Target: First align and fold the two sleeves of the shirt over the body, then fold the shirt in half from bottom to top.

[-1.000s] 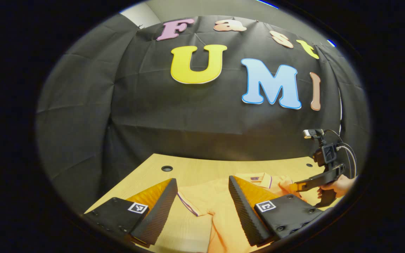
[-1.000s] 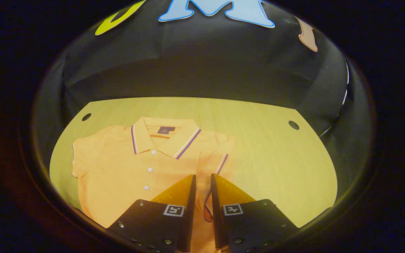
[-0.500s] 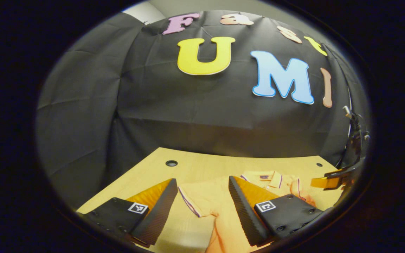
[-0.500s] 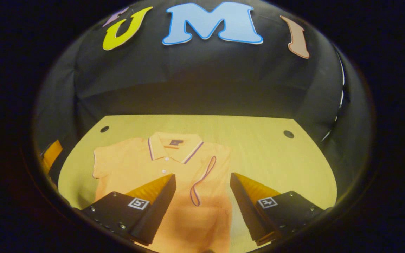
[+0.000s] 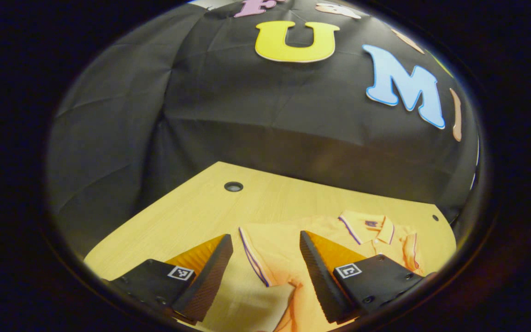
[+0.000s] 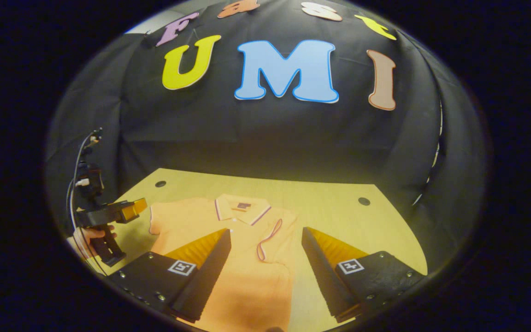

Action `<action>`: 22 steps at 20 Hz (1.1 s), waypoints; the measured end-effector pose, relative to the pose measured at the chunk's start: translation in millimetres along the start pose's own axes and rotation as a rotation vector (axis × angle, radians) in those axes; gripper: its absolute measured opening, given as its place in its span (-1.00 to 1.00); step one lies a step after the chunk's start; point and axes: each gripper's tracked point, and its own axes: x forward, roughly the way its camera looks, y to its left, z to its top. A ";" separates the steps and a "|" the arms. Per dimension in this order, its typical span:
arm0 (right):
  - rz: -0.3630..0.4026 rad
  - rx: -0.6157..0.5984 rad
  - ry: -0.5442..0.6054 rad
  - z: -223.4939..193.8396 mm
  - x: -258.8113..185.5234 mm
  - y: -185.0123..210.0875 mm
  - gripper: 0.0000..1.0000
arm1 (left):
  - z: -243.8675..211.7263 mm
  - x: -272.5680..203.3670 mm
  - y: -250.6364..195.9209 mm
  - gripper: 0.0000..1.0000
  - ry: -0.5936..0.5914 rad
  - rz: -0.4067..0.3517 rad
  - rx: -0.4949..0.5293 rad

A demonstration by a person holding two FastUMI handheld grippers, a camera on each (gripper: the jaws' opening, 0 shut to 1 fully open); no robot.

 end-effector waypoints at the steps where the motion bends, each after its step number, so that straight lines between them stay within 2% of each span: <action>1: -0.007 -0.007 -0.005 1.0 -8.3 0.9 0.92 | -4.8 10.2 3.8 0.89 0.022 0.010 -0.007; 5: -0.034 -0.024 -0.004 -2.0 -33.5 4.1 0.92 | -28.4 44.0 20.9 0.89 0.107 0.050 -0.012; 9: -0.051 -0.012 0.006 -3.6 -52.5 9.0 0.92 | -41.0 72.2 22.8 0.89 0.161 0.055 0.068; 10: -0.059 -0.013 0.011 -5.3 -54.0 7.5 0.92 | -45.6 76.5 22.7 0.93 0.179 0.054 0.083; 14: -0.065 -0.019 0.019 -6.6 -60.9 9.9 0.92 | -51.9 85.3 21.5 0.89 0.202 0.059 0.121; 18: -0.057 0.026 0.023 -5.7 -61.2 13.9 0.90 | -54.5 87.7 16.5 0.92 0.212 0.064 0.144; 19: -0.052 0.031 0.027 -6.2 -60.9 16.1 0.92 | -53.6 87.2 14.1 0.87 0.209 0.063 0.141; 21: -0.039 0.037 0.031 -7.0 -60.5 18.8 0.90 | -54.3 86.6 6.2 0.63 0.218 0.040 0.167; 22: -0.033 0.037 0.034 -7.9 -60.1 20.5 0.90 | -58.3 91.3 2.0 0.40 0.224 0.026 0.180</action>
